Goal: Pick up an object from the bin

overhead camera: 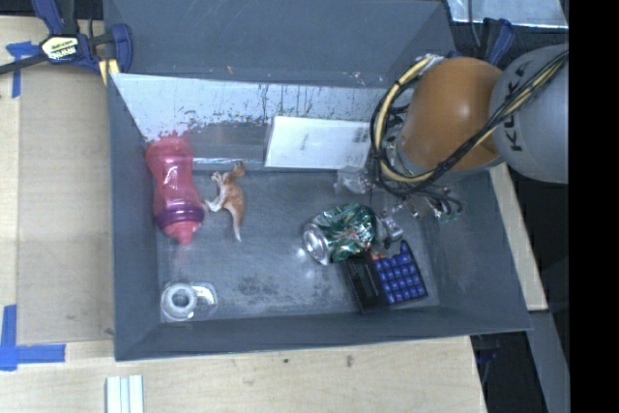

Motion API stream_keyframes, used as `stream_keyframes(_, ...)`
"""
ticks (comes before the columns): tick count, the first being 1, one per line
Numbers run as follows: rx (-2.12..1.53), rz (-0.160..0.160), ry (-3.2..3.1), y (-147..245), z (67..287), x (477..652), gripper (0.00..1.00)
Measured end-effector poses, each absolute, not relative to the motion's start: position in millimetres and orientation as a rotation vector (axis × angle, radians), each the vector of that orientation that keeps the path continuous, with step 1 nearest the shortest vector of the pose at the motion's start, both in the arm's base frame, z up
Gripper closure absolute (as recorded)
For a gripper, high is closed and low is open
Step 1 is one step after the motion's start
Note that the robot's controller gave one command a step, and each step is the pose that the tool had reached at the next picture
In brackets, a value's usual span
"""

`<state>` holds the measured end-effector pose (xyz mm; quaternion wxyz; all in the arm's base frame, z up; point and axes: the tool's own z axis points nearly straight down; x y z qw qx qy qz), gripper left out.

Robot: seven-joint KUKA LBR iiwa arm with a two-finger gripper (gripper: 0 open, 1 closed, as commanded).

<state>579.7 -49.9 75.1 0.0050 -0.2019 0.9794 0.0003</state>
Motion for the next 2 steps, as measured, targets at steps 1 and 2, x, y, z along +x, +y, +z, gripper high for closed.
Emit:
stream_keyframes(1,-0.620,-0.001,3.067,-50.9,75.5,577.2,0.00)
stream_keyframes(2,-0.860,-0.001,3.005,-26.8,84.4,573.4,1.00)
